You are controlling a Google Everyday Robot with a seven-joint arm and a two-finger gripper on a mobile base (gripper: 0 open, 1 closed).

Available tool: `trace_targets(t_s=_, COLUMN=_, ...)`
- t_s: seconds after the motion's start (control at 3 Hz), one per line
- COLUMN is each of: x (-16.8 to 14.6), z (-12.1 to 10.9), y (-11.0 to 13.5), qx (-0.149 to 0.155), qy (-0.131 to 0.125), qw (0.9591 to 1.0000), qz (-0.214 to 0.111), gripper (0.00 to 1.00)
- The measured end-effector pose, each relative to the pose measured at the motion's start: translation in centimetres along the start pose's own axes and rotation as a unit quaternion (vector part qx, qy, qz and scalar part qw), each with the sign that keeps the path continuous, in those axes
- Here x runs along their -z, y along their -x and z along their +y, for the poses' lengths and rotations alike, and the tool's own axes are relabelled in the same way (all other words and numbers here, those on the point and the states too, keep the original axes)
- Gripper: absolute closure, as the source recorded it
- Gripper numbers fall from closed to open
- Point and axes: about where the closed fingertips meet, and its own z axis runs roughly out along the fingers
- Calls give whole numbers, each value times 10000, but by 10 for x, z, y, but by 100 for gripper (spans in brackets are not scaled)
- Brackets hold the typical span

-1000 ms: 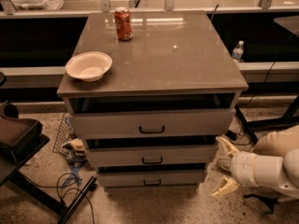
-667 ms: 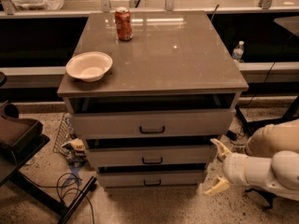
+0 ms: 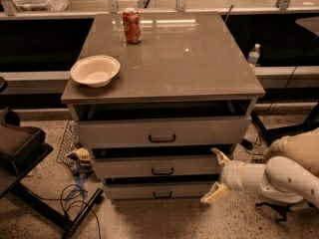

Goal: Open middle drawer

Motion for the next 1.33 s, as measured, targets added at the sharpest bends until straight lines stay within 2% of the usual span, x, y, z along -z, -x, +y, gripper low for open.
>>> trace_targets(t_s=0.67, x=-66, z=-8, y=-13, qx=-132, qy=288, qw=9995, qz=-41, gripper=0)
trace_targets(t_s=1.0, x=-99, z=-32, y=4, qx=-49, qy=377, qw=9993, qz=-48, gripper=0)
trace_targets(t_s=1.33, x=-101, z=-32, y=6, qx=-41, qy=389, qw=9992, qz=-48, gripper=0)
